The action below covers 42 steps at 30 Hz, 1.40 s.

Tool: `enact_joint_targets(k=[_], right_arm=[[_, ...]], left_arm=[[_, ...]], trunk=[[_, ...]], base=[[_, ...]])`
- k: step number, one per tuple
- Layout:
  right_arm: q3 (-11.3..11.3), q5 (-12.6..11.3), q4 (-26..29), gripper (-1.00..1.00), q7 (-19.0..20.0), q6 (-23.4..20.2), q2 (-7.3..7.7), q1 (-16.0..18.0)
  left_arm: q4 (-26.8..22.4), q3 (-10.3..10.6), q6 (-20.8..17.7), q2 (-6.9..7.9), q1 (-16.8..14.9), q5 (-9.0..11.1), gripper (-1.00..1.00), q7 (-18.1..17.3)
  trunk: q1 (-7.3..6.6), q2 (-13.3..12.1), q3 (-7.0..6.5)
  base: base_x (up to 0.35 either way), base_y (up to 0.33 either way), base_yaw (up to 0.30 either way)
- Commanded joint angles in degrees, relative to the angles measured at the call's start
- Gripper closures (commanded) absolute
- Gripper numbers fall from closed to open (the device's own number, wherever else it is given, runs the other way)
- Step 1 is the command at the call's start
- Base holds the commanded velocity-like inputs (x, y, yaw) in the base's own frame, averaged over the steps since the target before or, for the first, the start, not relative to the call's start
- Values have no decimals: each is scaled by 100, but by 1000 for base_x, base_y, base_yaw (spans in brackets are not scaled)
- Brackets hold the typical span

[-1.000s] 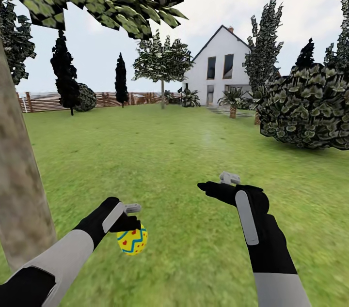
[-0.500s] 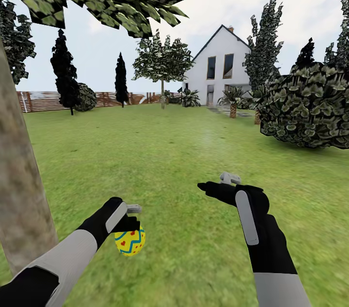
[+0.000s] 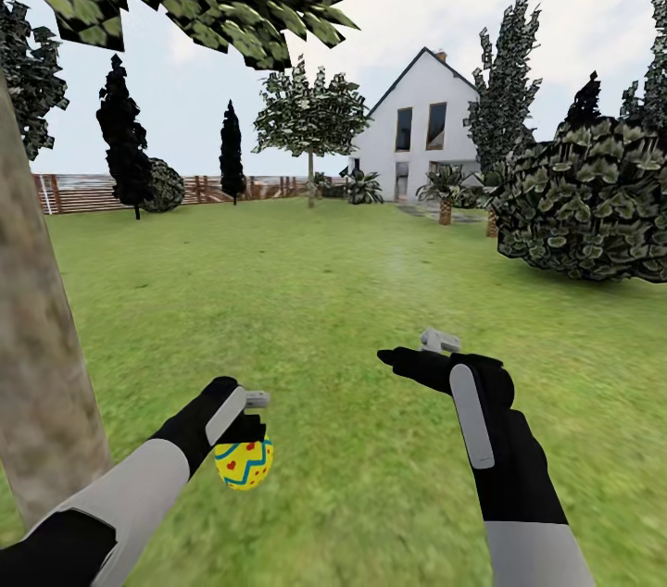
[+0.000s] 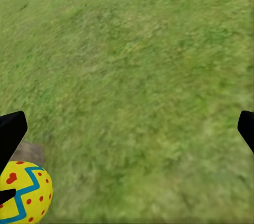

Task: Take the three Easter eggs out of the wicker basket on the lawn in the garden, then place them on the lawn next to a single tree (choose any tree) so that all three eggs are next to the same tree and none are left in the basket.

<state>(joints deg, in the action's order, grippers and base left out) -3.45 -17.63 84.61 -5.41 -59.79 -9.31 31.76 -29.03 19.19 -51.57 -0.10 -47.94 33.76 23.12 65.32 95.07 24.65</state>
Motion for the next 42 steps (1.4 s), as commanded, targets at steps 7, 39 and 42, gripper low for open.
enact_joint_targets(k=[7,39,42], right_arm=[[-2,-57,3,-100,-57,-22,-8,5],[2,-57,-6,-100,-58,-22,-10,5],[2,-59,-6,-100,-58,-22,-10,5]], left_arm=[[-11,32,-11,1,-5,52,100,56],[-41,41,120,15,4,52,100,34],[-53,41,127,15,4,52,100,34]], trunk=[[154,286,133],[857,1570,708],[923,1690,762]], base=[[0,0,0],[0,0,0],[0,0,0]])
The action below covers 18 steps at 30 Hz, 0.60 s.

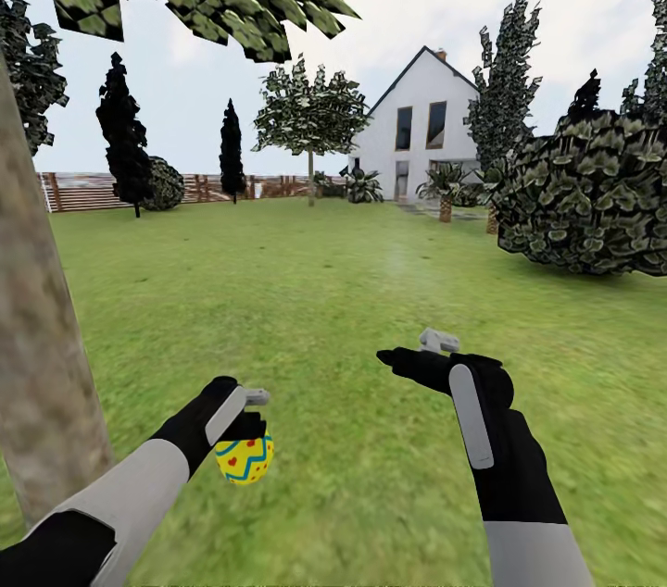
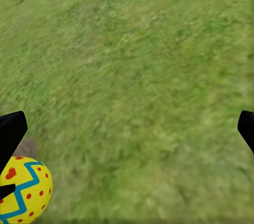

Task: Take the three Easter eggs out of the wicker basket on the lawn in the garden, then place them on the lawn next to a single tree (choose any tree) so that all three eggs are next to the same tree and none are left in the basket.

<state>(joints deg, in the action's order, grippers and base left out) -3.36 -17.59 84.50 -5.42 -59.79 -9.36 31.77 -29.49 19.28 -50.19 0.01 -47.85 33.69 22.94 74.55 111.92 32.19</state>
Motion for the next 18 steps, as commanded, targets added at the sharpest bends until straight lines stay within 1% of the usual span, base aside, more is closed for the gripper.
enact_joint_targets(k=[1,5,18], right_arm=[[-7,-62,5,-100,-56,-21,-4,5],[-7,-64,5,-100,-57,-21,-4,5],[1,-62,5,-100,-56,-21,-5,5]], left_arm=[[-7,32,5,6,-5,59,100,53],[10,32,77,7,-5,59,100,53],[16,24,89,7,-5,59,100,53]], trunk=[[22,45,25],[110,206,97],[395,727,331]], base=[[0,0,0],[0,0,0],[0,0,0]])
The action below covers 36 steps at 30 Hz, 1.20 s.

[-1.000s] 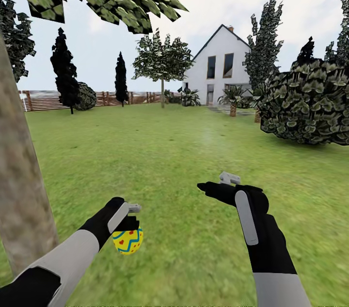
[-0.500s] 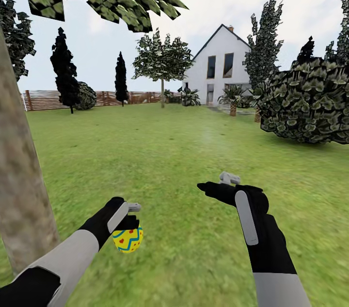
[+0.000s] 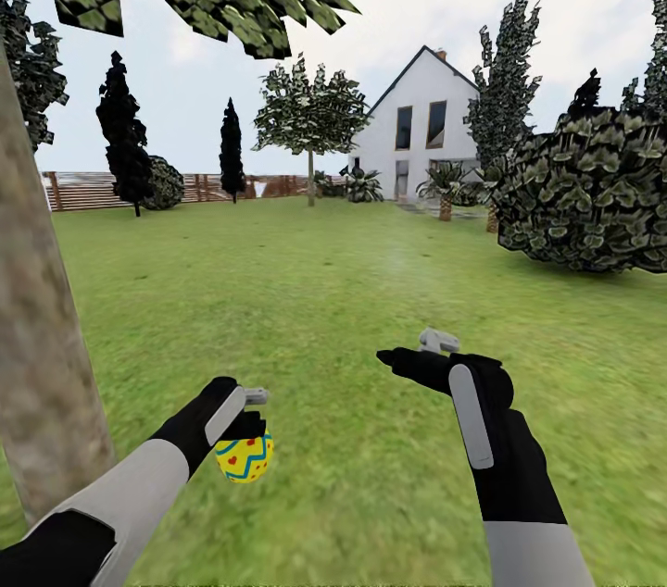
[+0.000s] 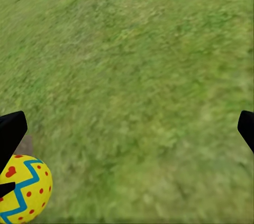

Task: Take the three Easter eggs out of the wicker basket on the lawn in the garden, then place them on the lawn next to a single tree (choose any tree) so that all three eggs are next to the same tree and none are left in the basket.

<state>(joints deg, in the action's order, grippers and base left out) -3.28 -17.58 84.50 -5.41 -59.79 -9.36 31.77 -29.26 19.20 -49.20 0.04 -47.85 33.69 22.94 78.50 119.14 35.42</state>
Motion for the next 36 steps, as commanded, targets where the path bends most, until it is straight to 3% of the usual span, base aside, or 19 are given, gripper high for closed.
enact_joint_targets(k=[1,30,36], right_arm=[[-10,-62,5,-100,-57,-21,-4,5],[-6,-68,5,-100,-57,-21,-4,5],[-6,-65,5,-100,-59,-21,-4,5]], left_arm=[[-8,32,-11,4,-5,59,100,53],[-62,36,18,4,10,59,100,24],[-61,39,202,4,12,59,100,10]], trunk=[[22,45,25],[659,1208,546],[791,1449,654]], base=[[0,0,0],[0,0,0],[0,0,0]])
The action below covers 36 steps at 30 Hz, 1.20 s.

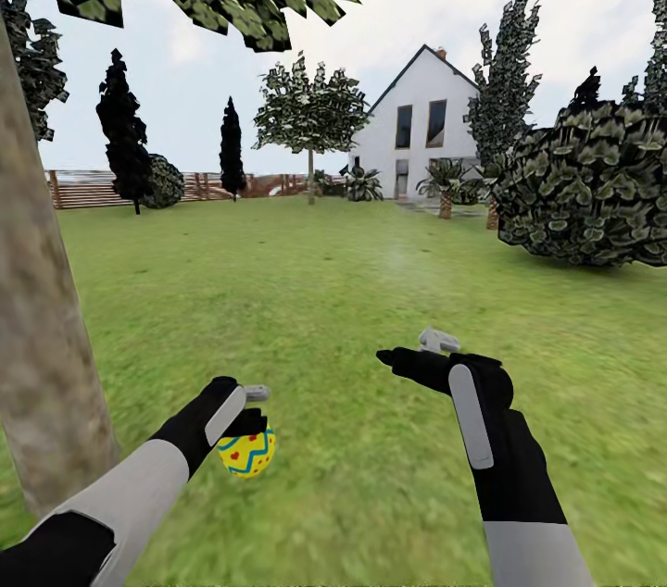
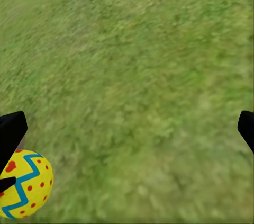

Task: Take the three Easter eggs out of the wicker basket on the lawn in the garden, then place them on the lawn next to a single tree (choose any tree) so that all three eggs are next to the same tree and none are left in the basket.

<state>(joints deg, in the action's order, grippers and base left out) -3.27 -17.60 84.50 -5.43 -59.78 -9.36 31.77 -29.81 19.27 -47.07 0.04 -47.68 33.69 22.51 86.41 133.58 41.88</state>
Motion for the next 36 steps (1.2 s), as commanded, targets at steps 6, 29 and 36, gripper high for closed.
enact_joint_targets(k=[6,29,36], right_arm=[[-7,-60,5,-100,-55,-22,-4,5],[-7,-60,5,-100,-55,-22,-4,5],[-7,-64,5,-100,-57,-22,-8,5]], left_arm=[[-6,32,12,11,-4,59,100,52],[-7,32,10,13,-4,59,100,44],[-7,32,13,13,-4,59,100,49]], trunk=[[131,245,115],[539,973,549],[557,982,704]], base=[[0,0,0],[0,0,0],[0,0,0]])
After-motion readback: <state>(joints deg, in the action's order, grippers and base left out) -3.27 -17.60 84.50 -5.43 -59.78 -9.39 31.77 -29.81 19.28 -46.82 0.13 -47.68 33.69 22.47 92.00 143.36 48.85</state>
